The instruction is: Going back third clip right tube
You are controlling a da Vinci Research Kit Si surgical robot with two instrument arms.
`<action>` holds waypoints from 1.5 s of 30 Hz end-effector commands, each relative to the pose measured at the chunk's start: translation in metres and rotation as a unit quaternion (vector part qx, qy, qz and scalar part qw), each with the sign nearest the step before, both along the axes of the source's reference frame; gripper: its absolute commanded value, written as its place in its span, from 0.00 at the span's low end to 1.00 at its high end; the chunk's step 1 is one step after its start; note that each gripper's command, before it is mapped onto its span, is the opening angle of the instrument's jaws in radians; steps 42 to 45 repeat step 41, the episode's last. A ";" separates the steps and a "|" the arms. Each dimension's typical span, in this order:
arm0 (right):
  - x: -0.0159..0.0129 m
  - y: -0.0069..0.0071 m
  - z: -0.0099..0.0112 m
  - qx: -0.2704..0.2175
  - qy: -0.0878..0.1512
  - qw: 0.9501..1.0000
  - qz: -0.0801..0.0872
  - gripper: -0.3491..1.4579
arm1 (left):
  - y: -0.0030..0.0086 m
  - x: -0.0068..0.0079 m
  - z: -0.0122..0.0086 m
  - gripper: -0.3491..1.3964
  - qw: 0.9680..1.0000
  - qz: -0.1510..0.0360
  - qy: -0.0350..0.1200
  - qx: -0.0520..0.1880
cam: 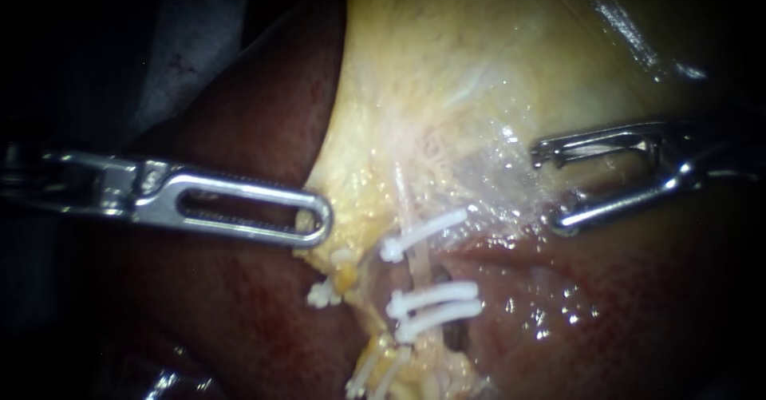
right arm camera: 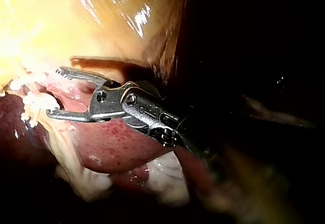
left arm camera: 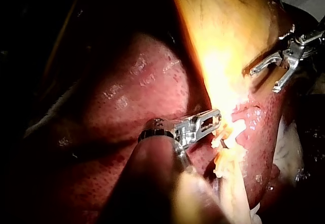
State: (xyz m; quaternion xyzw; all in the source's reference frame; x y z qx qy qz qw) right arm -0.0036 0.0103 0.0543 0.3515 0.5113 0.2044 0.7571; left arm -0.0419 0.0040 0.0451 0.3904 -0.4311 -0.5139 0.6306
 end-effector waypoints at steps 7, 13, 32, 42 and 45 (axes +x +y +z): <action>0.0000 0.0000 -0.0001 0.000 0.000 1.000 0.000 0.48 | -0.0009 -0.0024 0.0018 0.00 1.000 0.012 0.004 -0.001; -0.0001 -0.0001 -0.0001 0.000 0.000 1.000 0.000 0.48 | -0.0011 -0.0035 0.0030 0.00 1.000 0.015 0.007 -0.002; -0.0003 -0.0001 -0.0001 0.000 0.000 1.000 -0.001 0.48 | -0.0010 -0.0042 0.0045 0.00 1.000 0.018 0.008 -0.004; -0.0003 -0.0001 -0.0001 0.000 0.000 1.000 0.000 0.48 | -0.0011 -0.0042 0.0045 0.00 1.000 0.018 0.008 -0.004; -0.0003 -0.0001 -0.0001 0.000 0.000 1.000 0.000 0.48 | -0.0011 -0.0042 0.0045 0.00 1.000 0.018 0.008 -0.004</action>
